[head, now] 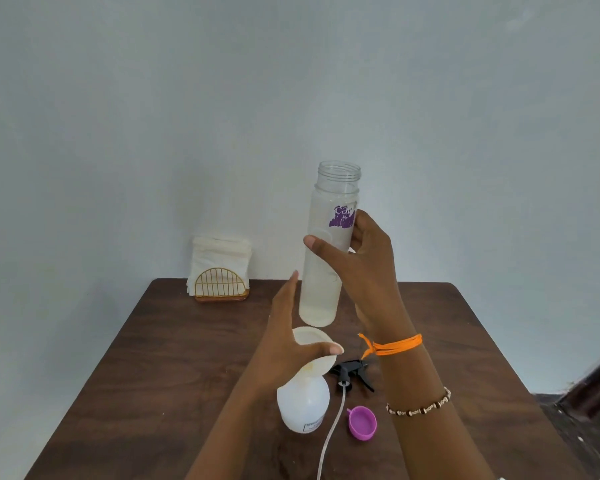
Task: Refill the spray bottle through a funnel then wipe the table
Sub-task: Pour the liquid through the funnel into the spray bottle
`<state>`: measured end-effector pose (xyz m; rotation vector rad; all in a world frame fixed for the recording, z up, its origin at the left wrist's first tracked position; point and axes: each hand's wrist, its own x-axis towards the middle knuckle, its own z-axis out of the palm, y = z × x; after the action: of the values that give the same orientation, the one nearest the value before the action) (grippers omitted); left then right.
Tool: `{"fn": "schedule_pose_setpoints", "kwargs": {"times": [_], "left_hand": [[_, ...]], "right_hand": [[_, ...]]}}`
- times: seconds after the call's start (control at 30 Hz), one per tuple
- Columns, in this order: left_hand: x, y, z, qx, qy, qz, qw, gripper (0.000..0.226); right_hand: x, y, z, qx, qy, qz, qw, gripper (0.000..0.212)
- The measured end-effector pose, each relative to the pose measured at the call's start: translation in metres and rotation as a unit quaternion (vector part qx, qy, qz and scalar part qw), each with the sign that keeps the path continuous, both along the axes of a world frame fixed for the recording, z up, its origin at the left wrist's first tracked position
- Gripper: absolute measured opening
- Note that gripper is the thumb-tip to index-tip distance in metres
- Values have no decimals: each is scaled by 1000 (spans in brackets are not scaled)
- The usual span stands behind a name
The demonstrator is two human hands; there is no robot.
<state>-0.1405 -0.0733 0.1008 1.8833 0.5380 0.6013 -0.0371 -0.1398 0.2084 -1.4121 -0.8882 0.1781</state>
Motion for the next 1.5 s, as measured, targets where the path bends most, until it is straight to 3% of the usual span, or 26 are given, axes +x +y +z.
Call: {"fn": "schedule_pose_setpoints", "kwargs": {"times": [0.27, 0.57, 1.13, 1.5], "left_hand": [[-30, 6, -37, -27, 80, 64, 994, 114], [-22, -6, -55, -48, 77, 40, 995, 110], [-9, -12, -67, -63, 73, 76, 992, 95], [-12, -11, -65, -50, 72, 85, 993, 92]], "right_hand": [[4, -19, -26, -48, -25, -19, 998, 43], [12, -41, -56, -93, -25, -32, 995, 41], [6, -58, -121, -158, -23, -34, 987, 61], [11, -60, -136, -206, -139, -70, 966, 55]]}}
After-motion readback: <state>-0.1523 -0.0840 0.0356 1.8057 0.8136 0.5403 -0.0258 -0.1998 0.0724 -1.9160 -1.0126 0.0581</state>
